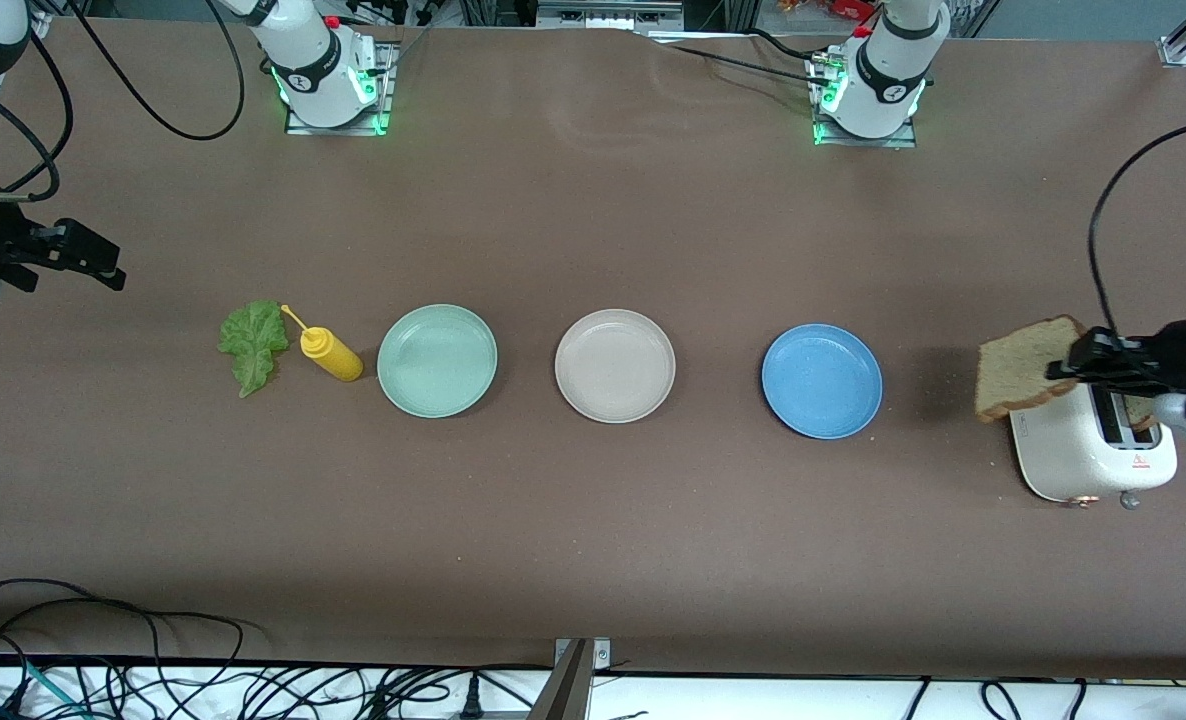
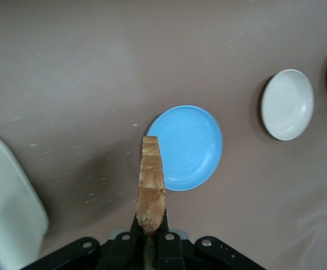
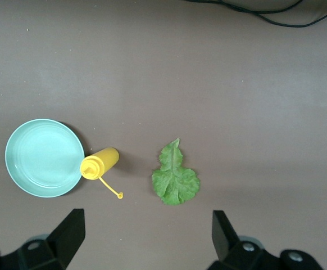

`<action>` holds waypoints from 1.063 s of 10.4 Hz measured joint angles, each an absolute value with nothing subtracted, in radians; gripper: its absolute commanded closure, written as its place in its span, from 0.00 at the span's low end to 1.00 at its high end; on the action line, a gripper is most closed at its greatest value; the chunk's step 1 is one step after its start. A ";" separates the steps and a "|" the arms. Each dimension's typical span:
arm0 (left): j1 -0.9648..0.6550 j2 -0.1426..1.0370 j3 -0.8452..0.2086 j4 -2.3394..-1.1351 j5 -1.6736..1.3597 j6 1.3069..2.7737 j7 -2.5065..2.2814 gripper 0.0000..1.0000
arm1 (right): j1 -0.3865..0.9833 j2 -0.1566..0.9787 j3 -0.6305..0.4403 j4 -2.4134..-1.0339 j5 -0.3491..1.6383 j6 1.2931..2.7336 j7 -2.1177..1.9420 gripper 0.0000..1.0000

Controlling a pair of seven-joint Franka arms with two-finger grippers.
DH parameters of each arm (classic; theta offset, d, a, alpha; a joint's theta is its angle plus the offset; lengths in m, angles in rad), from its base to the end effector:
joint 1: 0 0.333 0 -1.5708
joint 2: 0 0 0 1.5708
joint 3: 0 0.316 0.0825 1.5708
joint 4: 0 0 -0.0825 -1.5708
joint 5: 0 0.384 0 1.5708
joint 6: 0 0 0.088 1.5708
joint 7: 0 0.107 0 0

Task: Make sandwich on beige plate with both arms
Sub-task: 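Lift the bread slice out of the toaster with the left gripper, then carry the bread slice over the beige plate and lower it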

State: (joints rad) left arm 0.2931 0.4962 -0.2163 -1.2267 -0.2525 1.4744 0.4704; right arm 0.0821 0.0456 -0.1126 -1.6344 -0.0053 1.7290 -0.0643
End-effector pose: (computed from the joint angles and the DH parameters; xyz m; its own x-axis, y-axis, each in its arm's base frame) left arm 0.6711 0.0552 0.4820 0.9257 -0.3752 -0.0484 -0.3238 -0.8519 0.4116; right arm 0.5803 -0.0168 0.5827 0.9982 0.0350 0.0485 0.0344 -0.9993 0.0135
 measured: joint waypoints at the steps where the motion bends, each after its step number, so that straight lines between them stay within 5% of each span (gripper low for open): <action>1: 0.233 0.503 -0.220 -1.232 -0.303 1.471 0.422 1.00 | 0.082 0.046 -0.113 -1.634 -0.005 1.729 -0.064 0.00; 11: -0.101 0.766 -0.223 -1.250 -0.773 1.630 0.037 1.00 | 0.082 0.046 -0.115 -1.633 -0.005 1.729 -0.064 0.00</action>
State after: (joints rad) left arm -0.1011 0.7661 -0.2229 -1.2496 -0.7725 1.6297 0.0368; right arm 0.0817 0.0465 -0.1145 -1.6331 -0.0052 1.7290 -0.0644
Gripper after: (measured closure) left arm 0.903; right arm 0.000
